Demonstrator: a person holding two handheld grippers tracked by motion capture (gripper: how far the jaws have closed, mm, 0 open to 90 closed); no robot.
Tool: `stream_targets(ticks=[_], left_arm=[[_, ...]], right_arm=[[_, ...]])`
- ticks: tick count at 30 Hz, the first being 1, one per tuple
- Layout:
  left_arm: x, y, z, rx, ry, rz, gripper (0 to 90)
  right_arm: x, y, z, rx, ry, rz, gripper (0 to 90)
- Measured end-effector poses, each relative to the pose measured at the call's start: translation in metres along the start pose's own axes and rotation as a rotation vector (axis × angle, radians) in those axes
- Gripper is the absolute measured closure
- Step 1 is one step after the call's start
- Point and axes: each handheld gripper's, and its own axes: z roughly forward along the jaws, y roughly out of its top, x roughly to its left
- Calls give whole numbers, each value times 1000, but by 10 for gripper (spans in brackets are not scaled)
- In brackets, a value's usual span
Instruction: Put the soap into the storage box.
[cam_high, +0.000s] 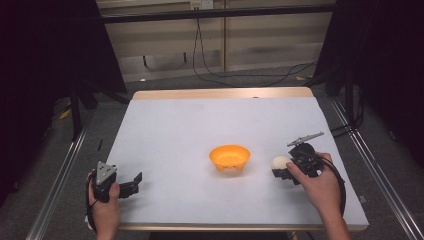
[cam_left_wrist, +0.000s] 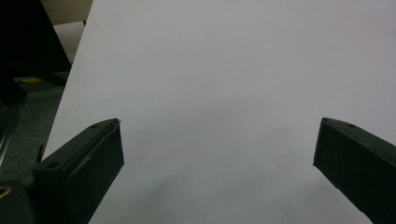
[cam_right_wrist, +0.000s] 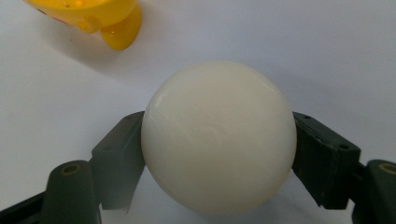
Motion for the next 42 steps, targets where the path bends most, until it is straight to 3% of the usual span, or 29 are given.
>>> stream_targets(ticks=[16, 31, 42], left_arm=[[-2, 0, 0, 1, 6, 5, 12], [-1, 0, 0, 7, 2, 9, 7], [-1, 0, 1, 9, 2, 4, 6]], right_arm=[[11, 23, 3, -22, 33, -20, 244], [32, 52, 10, -28, 58, -57, 245], [43, 65, 13, -44, 65, -54, 245]])
